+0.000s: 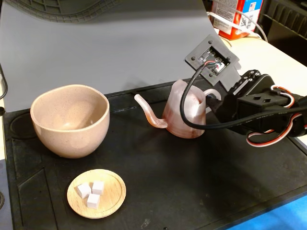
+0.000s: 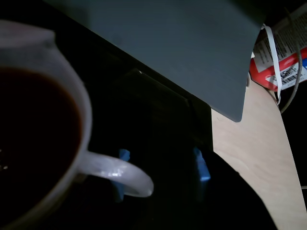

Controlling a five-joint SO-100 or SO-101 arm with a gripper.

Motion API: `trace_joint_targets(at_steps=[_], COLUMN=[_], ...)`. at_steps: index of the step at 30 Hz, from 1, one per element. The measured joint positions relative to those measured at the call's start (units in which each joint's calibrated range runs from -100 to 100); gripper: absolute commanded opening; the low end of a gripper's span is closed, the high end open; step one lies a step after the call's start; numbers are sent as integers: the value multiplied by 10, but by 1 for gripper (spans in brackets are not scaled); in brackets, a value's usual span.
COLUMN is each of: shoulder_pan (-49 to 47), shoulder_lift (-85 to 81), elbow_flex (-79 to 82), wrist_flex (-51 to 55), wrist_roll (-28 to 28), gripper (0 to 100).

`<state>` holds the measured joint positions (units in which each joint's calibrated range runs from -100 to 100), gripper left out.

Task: Pick up a kettle and pour liquid into a cup.

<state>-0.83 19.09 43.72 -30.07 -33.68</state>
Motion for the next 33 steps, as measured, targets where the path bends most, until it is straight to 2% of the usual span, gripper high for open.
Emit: trace_joint_targets(at_steps=[17,18,19,21,27,30,33], shoulder_pan=[-2,-2,-2,-1,5,5,3], shoulder_lift=[2,-6,-15,-21,-21,-21,-21], elbow_flex=[9,21,37,41,40,40,40], wrist_flex=[0,0,0,0,0,0,0], wrist_roll=[0,0,0,0,0,0,0], gripper=[17,14,8,7,7,13,14])
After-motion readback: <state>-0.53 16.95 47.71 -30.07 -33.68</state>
